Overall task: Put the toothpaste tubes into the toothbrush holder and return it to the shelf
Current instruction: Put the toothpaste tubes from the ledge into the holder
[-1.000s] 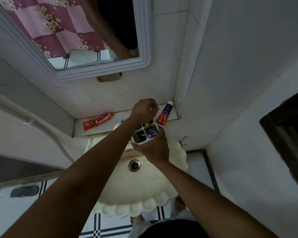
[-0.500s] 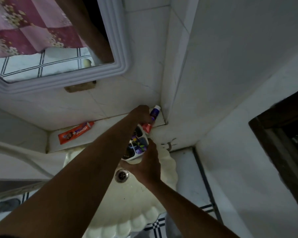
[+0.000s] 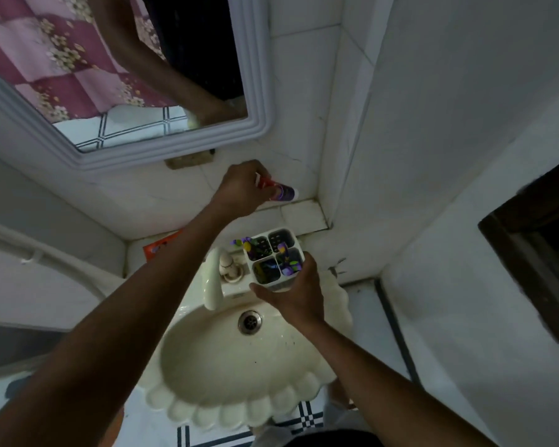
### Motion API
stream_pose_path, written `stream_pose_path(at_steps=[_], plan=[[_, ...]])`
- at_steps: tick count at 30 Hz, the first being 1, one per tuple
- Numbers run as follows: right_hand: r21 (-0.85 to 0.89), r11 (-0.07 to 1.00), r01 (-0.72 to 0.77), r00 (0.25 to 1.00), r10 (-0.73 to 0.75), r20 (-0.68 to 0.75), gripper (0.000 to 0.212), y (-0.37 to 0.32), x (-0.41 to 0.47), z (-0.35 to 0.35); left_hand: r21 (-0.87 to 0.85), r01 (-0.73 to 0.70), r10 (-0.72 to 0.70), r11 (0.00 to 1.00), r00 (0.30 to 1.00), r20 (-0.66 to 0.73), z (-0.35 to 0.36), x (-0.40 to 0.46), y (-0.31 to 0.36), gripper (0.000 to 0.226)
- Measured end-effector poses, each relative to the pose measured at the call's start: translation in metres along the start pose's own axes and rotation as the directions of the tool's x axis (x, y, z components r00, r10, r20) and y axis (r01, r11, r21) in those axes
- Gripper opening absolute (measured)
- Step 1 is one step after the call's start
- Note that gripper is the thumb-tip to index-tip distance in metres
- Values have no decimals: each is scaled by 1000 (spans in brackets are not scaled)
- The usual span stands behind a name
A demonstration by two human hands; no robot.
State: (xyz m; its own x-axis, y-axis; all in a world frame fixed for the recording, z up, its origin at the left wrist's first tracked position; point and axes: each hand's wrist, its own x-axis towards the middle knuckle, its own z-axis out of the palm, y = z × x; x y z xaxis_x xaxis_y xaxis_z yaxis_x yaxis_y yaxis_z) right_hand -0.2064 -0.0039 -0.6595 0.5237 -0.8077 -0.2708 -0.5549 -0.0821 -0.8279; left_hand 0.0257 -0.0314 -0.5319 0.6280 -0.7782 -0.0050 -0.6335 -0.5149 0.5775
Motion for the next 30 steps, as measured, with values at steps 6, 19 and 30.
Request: stream_pose_path(at_steps=[6,19,30], plan=[[24,999,-30,1000,30,-1,148,-1,-2,4,41,-91,91,995,996,6,-42,-51,10,30],[18,1000,-20,1000,20,3,145,-7,1,5,-69,-108,111,992,993,43,-3,-64,-21,22],[152,987,44,998,-38,-43,126,-17,10,17,-234,355,-407,905,883,-235,0,-107,-182,14]])
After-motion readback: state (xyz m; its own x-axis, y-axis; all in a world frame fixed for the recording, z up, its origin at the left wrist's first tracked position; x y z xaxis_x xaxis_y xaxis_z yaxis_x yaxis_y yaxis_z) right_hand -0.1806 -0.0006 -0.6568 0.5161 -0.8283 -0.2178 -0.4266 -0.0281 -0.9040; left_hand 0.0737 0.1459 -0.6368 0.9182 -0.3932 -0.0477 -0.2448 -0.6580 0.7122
